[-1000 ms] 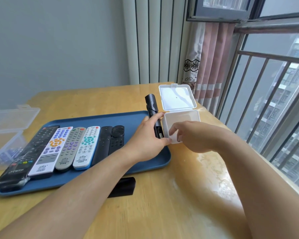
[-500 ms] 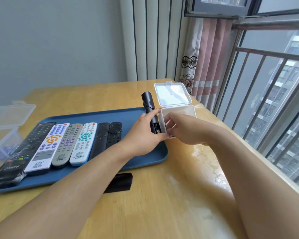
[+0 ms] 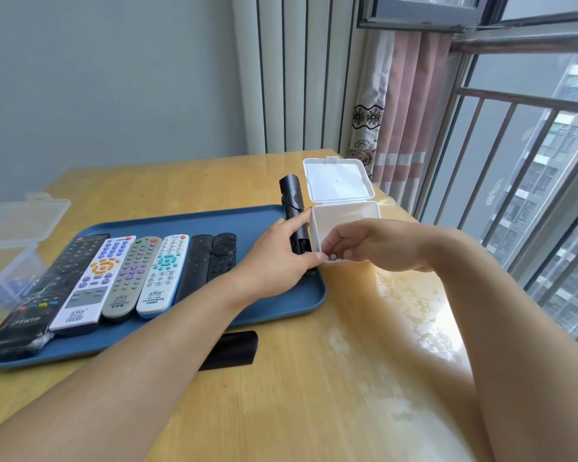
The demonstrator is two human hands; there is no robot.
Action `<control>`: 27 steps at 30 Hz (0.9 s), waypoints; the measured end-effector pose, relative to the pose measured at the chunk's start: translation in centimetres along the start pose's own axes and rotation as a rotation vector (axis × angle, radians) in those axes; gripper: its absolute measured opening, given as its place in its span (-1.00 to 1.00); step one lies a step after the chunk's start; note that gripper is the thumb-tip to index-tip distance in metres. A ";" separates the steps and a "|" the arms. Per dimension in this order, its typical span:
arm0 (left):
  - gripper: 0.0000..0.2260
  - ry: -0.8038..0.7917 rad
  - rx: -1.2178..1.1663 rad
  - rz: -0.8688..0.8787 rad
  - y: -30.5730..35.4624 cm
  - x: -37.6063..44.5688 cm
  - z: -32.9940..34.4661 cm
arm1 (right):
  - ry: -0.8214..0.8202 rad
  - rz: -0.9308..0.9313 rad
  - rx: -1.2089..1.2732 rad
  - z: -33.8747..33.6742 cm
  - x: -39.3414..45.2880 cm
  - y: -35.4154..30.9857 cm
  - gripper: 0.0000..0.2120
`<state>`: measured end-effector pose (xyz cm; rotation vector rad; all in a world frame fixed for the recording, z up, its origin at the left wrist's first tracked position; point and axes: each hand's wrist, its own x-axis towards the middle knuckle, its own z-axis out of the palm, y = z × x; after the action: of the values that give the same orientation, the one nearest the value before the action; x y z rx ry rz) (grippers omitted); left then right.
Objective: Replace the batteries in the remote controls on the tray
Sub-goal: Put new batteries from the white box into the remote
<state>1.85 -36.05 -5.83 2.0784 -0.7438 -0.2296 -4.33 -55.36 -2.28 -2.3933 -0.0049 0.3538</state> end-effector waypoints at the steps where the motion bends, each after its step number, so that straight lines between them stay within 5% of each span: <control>1: -0.33 0.001 -0.001 -0.002 0.0 0.0 0.0 | -0.028 -0.001 0.022 -0.1 -0.2 0.1 -0.59; 9: -0.49 0.016 0.016 -0.031 0.0 0.1 0.0 | 0.149 -0.111 -0.130 0.2 0.2 -0.1 -0.84; 27: -0.50 -0.011 -0.003 -0.094 -0.5 0.4 0.2 | 0.245 -0.151 0.123 -0.3 -0.1 -0.3 -0.77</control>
<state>2.31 -36.21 -6.33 2.1131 -0.6527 -0.2940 -4.32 -55.36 -1.86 -2.2828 -0.0506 -0.0113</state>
